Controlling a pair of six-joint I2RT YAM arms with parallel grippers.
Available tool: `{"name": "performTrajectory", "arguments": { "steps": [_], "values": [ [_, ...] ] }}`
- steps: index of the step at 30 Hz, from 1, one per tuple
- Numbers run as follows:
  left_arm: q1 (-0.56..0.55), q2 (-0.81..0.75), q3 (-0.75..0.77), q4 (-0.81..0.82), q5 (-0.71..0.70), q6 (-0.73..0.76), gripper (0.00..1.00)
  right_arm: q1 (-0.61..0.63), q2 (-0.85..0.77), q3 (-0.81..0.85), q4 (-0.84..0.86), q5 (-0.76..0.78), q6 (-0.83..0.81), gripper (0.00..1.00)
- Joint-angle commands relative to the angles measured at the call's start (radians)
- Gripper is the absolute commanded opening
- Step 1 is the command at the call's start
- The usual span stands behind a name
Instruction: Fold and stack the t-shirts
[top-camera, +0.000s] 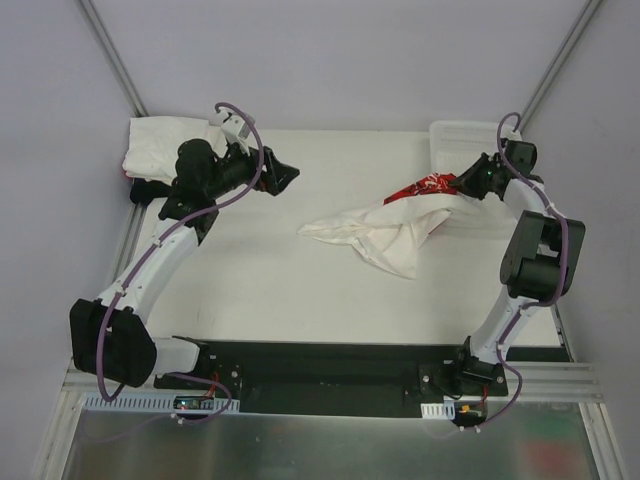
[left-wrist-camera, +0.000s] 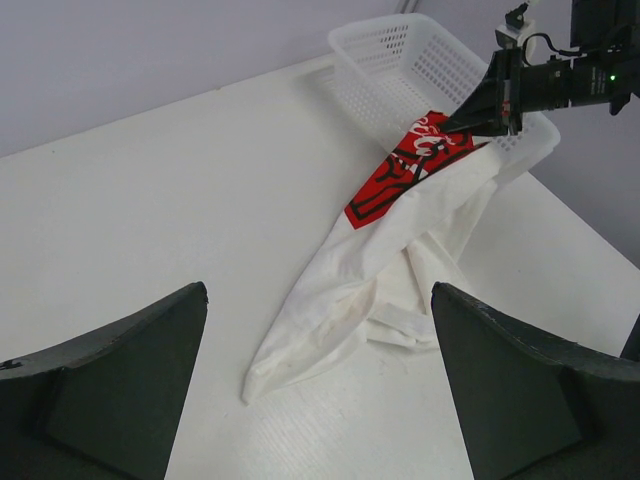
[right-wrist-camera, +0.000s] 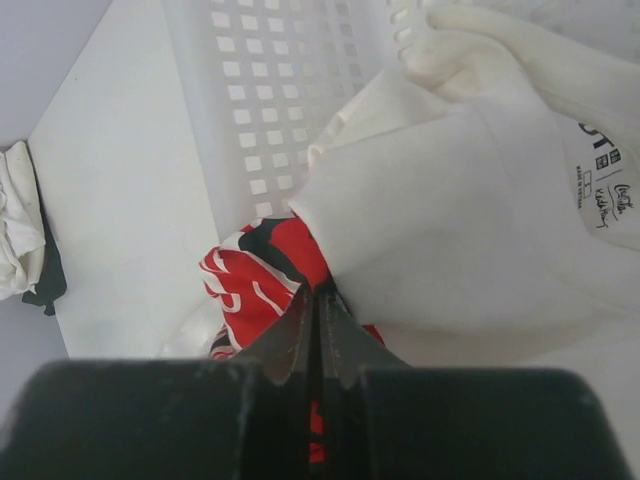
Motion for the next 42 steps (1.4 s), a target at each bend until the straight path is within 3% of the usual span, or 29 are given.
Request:
{"name": "performTrajectory", "arguments": {
  "steps": [1,14,20,26,35,39,42],
  "values": [
    [-0.005,0.017,-0.014,0.061,0.002,-0.007,0.93,0.045,-0.110,0.127,-0.088,0.028,-0.019,0.01],
    [-0.005,0.101,-0.046,0.096,0.004,-0.037,0.92,0.284,-0.229,0.367,-0.263,0.086,-0.057,0.01],
    [-0.005,0.116,-0.057,0.119,0.004,-0.053,0.92,0.440,-0.236,0.492,-0.341,0.103,-0.080,0.01],
    [-0.005,0.122,-0.070,0.136,-0.004,-0.067,0.92,0.574,-0.164,0.719,-0.476,0.105,-0.115,0.01],
    [-0.005,0.107,-0.093,0.156,-0.021,-0.074,0.92,0.684,-0.165,0.689,-0.454,0.167,-0.112,0.01],
    [-0.005,0.087,-0.098,0.156,-0.018,-0.073,0.92,0.674,-0.156,0.616,-0.450,0.181,-0.138,0.36],
    [-0.005,0.083,-0.095,0.156,-0.014,-0.071,0.92,0.652,-0.151,0.554,-0.446,0.204,-0.152,0.53]
  ]
}}
